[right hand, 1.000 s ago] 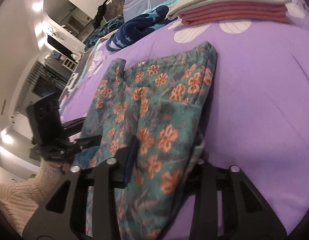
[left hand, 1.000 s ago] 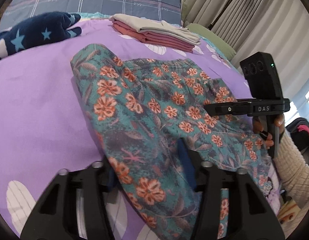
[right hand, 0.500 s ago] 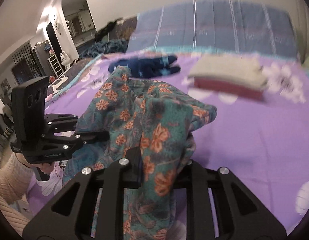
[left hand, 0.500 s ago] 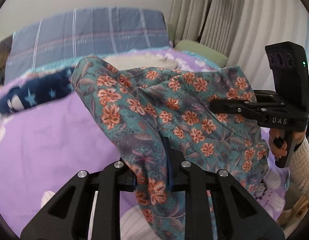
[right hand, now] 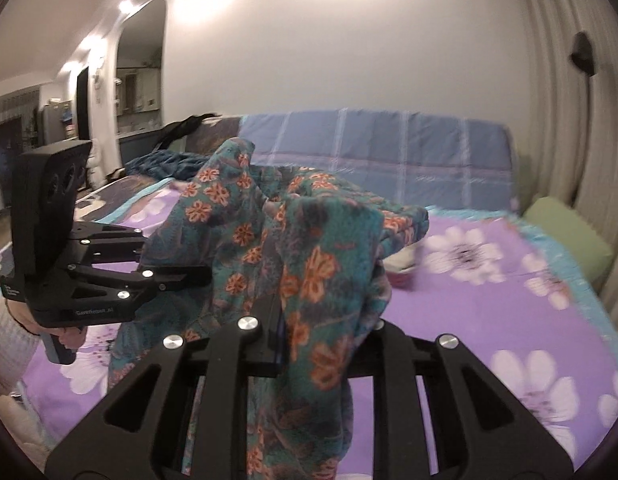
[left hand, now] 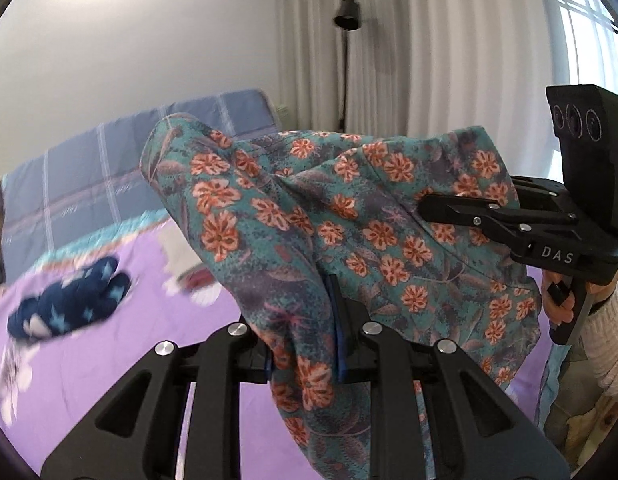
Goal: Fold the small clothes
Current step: 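Lift the folded shirt with both grippers and carry it toward the pillows, then lower the folded shirt onto the bed and open both grippers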
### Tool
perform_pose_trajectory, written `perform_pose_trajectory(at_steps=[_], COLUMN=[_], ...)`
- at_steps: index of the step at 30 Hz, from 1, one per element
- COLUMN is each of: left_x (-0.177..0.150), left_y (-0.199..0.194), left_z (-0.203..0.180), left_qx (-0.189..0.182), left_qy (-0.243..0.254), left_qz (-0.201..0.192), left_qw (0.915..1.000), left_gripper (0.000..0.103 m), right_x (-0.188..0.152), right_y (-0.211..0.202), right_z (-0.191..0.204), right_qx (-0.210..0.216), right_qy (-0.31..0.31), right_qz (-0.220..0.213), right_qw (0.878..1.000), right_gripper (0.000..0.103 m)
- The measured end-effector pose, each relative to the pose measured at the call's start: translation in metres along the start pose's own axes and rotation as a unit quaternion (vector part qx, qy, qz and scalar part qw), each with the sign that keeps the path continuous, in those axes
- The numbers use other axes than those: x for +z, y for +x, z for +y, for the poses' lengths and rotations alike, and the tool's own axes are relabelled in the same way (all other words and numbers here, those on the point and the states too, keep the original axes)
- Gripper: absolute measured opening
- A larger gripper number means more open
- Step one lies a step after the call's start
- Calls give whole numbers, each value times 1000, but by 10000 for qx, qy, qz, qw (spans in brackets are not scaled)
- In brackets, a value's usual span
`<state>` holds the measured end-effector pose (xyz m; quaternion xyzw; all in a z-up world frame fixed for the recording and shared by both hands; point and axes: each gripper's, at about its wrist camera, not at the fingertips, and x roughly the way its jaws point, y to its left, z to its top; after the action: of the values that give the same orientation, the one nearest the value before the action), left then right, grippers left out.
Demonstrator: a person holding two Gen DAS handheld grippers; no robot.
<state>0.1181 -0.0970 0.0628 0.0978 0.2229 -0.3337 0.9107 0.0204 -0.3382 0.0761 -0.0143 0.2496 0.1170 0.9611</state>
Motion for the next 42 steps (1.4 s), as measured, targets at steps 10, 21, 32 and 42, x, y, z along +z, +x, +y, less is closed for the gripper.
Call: perform_pose_trajectory(at_steps=[10,21,32,42], left_x=[65,124,146,152], left_y=[67,171,283,346], left_z=[-59,-96,-118,-132], left_qx=[-387,-584,-606,-346], left_qy=[685,1091,1082,1298], left_qz=[-212,-311,-109,8], left_qw=[9967,9918,9922,9909], left_gripper=[22,22,22,23], right_x=[2,10,12,8], right_y=[-41,-18,51,105], right_z=[-61,-143,-252,-314], right_qx=[-1391,-2492,-3250,-3618], right_qy=[-78,-60,456,795], right_qz=[-384,-460,94,444], right_qw=[9895,9673,9446,9278], right_gripper=[18,19,19,19])
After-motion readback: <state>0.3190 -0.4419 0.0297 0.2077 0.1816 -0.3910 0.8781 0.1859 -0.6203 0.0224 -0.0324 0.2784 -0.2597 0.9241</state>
